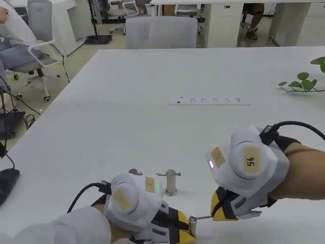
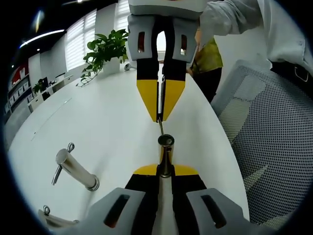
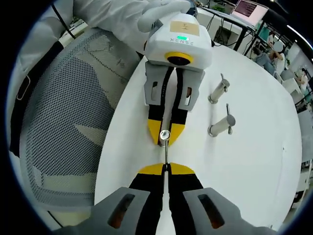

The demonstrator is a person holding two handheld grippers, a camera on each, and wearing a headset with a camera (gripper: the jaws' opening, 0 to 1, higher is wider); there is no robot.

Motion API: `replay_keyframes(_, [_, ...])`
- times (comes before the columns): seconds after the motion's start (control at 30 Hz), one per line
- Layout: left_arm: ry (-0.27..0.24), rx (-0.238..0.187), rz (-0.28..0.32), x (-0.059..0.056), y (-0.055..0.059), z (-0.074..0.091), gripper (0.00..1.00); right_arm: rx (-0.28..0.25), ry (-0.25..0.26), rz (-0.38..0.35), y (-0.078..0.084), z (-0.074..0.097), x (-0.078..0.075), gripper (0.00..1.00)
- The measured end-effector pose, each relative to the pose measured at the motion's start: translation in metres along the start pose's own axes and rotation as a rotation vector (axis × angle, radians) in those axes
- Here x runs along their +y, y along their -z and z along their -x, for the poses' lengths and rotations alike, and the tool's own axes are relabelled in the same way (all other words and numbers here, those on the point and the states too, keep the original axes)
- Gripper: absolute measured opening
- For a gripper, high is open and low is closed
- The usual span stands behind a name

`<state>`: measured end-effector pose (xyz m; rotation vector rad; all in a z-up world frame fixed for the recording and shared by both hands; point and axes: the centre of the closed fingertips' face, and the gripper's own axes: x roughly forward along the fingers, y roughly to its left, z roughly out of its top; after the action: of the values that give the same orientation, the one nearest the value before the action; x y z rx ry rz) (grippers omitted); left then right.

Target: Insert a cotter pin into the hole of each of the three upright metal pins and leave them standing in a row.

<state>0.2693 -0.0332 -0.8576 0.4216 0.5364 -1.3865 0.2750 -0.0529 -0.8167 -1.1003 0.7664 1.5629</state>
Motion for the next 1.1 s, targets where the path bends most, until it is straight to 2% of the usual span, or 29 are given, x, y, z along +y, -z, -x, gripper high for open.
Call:
replay_keyframes(0.3, [0.004, 0.005, 0.003, 0.0007, 0.0001, -0.0008, 0.06, 0.013, -0.002, 0.034, 0.0006, 0.0003, -0.0004, 0.03])
replay_keyframes(1.1, [0.007, 0.017, 0.000, 0.0011, -0.0006, -0.0007, 0.06, 0.013, 0.003, 0.056, -0.0023, 0.0045, -0.0017, 0.03])
